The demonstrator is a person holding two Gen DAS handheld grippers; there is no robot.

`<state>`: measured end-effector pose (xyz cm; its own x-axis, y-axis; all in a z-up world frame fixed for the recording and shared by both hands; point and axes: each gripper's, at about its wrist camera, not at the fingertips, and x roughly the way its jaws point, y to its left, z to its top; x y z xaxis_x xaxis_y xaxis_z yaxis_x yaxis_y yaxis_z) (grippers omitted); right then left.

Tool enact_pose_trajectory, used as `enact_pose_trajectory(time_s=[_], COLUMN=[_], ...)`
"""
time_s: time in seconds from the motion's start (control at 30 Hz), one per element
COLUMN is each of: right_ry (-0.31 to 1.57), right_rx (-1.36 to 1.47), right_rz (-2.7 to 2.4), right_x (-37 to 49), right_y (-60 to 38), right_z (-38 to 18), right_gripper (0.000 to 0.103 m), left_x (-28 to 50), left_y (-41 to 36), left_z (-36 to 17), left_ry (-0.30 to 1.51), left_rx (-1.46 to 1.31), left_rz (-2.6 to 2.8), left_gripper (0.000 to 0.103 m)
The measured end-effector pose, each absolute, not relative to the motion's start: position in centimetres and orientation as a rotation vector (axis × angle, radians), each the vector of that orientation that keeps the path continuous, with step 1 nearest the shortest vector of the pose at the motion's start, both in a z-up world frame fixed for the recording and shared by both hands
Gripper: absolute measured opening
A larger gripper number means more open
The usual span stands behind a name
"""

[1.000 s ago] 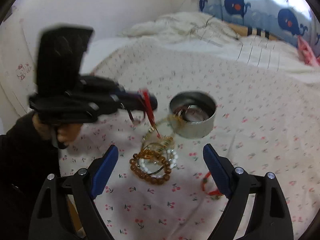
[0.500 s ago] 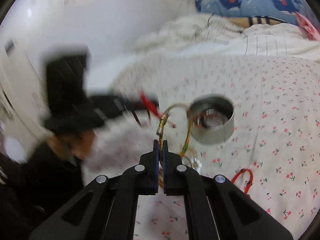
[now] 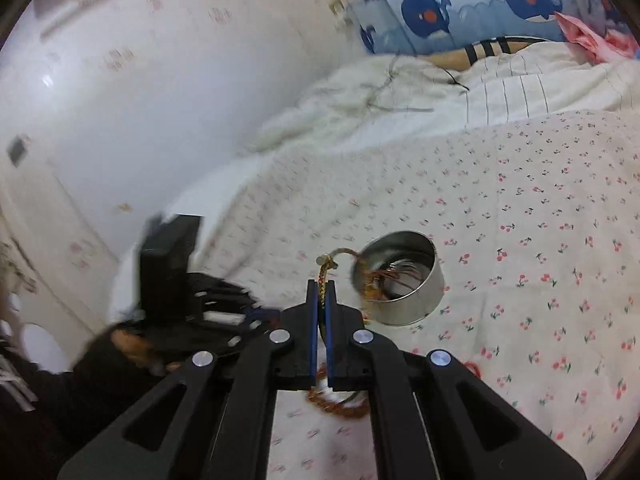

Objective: Organize jewelry

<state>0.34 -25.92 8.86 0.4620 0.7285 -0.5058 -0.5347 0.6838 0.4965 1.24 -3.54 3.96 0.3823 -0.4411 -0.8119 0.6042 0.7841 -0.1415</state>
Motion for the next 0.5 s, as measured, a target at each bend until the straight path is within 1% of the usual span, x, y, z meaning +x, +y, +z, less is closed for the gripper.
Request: enact_pose_trajectory(time_s=[0.17,0.23,0.27,0.3,0.33,0.4,0.47,0.5], right_ry=[0.811,0.855,0.900,0.934,0.962,0.956,0.923,0.892], right_rx=[0.231,0.184,0.162,0.137,0.097,0.053,0.060,0.050], right_rz=[0.705,0.667,0.626,0.603,0.574,0.528,0.539,0.501], right_x=[4.7,6.4,7.6,8.4,9.0,8.8,8.0,7.2], right_y=[-22.4,-21.1,-20.5,-20.0,-19.7,-19.7,-20.5,-21.3], right_z=[7.5,6.2,5.1,4.2,3.4,3.0,3.5,4.2], right_gripper=[0.004,0.004,0.004,0.006,0.024,0.058,0.061,0.064], left_x=[0.7,0.6,0.5,0.5,0.4,0.2,0.2,0.2], left_y=[-3.5,-3.4,-3.4,-3.3,-3.3,-3.2,-3.1,-3.1], left_z=[4.1,4.0,4.0,4.1,4.1,4.4,4.6,4.6], left_ry=[0.981,0.997,0.996,0.995,0.993,0.982,0.974,0.973], left_rx=[0.190,0.188,0.196,0.203,0.206,0.207,0.213,0.213], left_rz=[-0.704,-0.717,-0.709,-0.705,-0.705,-0.709,-0.698,-0.694], left_gripper=[0.004,0.009,0.017,0.027,0.031,0.044,0.052,0.052])
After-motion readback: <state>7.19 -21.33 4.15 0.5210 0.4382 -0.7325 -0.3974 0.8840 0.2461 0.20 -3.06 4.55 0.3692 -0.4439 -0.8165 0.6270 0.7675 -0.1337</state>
